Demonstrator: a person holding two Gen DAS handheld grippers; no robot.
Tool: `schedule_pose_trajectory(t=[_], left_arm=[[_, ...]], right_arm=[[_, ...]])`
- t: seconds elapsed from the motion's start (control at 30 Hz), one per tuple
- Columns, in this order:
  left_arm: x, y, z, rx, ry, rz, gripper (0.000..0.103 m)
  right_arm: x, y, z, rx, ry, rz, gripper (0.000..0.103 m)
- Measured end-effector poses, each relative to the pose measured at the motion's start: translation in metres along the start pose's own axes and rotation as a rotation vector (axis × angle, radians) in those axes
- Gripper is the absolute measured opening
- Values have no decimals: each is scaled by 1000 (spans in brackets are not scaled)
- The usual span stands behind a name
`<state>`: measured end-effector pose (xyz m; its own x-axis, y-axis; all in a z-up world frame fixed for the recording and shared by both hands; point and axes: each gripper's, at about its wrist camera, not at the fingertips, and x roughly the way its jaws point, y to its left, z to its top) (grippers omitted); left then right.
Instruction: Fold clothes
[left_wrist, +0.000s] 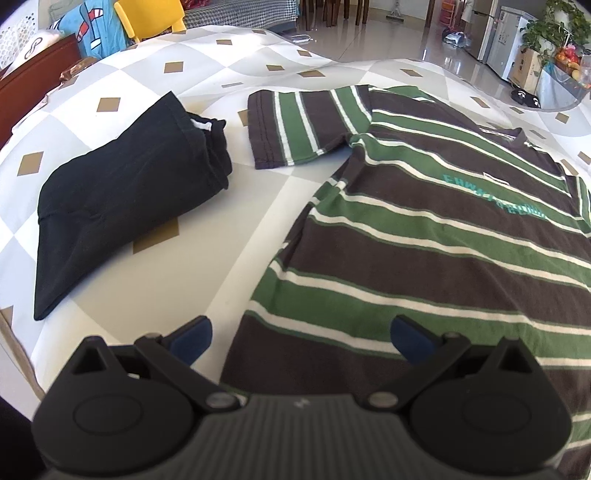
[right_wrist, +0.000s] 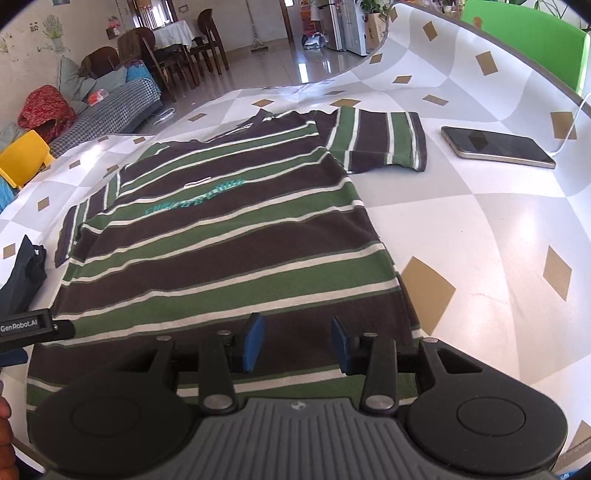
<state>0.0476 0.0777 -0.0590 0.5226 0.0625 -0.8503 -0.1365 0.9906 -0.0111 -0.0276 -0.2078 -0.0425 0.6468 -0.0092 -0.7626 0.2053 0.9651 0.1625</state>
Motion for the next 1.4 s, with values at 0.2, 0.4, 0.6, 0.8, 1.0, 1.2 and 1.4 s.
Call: schedule_pose_trajectory(t=[0.2,0.4,0.6,0.8,1.0,1.2,1.4], left_arm=[[6,-17,1,34,-7,-11,103],[11,-25,0,62,-22,4,103],[15,-20,3,39,-22,14,103],[19,-17,6,22,-21,16,103],[24,-16,12,15,-28,16,103],[23,-16,12,14,-26,18,103],[17,-26,12,49,-38,3,103]], right_arm=[[12,16,4,-39,-27,-3,38],[21,20,7,-76,-52,-38,38],[25,16,7,-102,-61,-136,38],[29,6,10,-82,-74,-204,37],[31,4,12,-83,-78,-219,37],[26,0,13,-49,-69,-201,38],[19,13,11,-117,-99,-185,38]])
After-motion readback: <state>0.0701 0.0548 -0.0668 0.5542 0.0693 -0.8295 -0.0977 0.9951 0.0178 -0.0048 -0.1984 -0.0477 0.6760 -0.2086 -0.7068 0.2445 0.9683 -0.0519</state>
